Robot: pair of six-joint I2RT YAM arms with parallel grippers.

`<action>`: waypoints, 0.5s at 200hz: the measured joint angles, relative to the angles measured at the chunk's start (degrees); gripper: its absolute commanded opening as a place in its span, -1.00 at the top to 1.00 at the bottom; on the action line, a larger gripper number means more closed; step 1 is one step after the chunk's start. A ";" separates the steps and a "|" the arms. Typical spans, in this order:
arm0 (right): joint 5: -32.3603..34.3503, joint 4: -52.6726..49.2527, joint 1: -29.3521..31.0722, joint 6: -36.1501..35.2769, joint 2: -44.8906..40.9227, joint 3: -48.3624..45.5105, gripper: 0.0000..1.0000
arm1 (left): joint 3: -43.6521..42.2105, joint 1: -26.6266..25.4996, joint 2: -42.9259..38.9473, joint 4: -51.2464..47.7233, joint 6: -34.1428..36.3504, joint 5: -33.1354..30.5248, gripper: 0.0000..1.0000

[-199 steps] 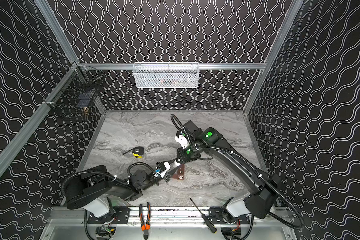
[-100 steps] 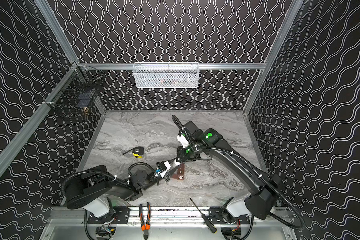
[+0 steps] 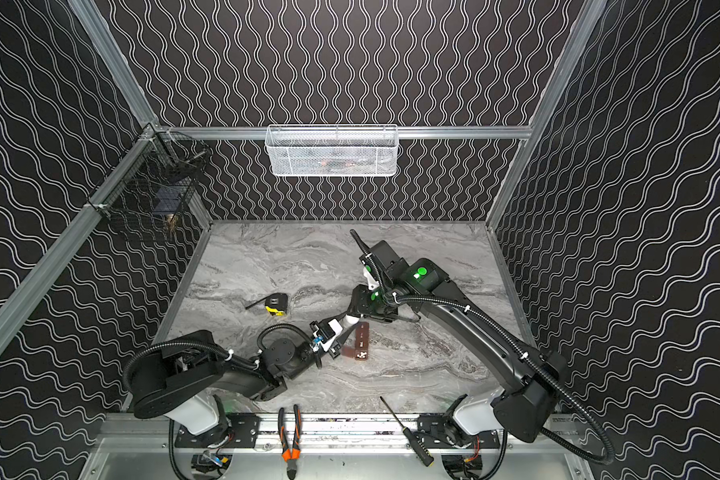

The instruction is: Sort the pills into containers

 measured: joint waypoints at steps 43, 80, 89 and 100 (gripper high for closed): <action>-0.22 -1.60 0.00 -4.61 -1.36 1.38 -0.37 | -0.31 0.00 0.70 0.22 -0.02 -0.15 1.00; -0.17 -2.08 0.00 -7.80 0.57 2.08 -0.37 | -0.31 0.00 1.01 0.20 -0.24 0.52 1.00; -0.20 -2.08 0.00 -7.98 1.38 2.10 -0.35 | -0.31 0.00 1.01 0.20 -0.28 0.63 1.00; -0.22 -2.08 0.00 -8.70 2.16 2.10 -0.32 | -0.31 0.00 0.96 0.20 -0.37 0.63 1.00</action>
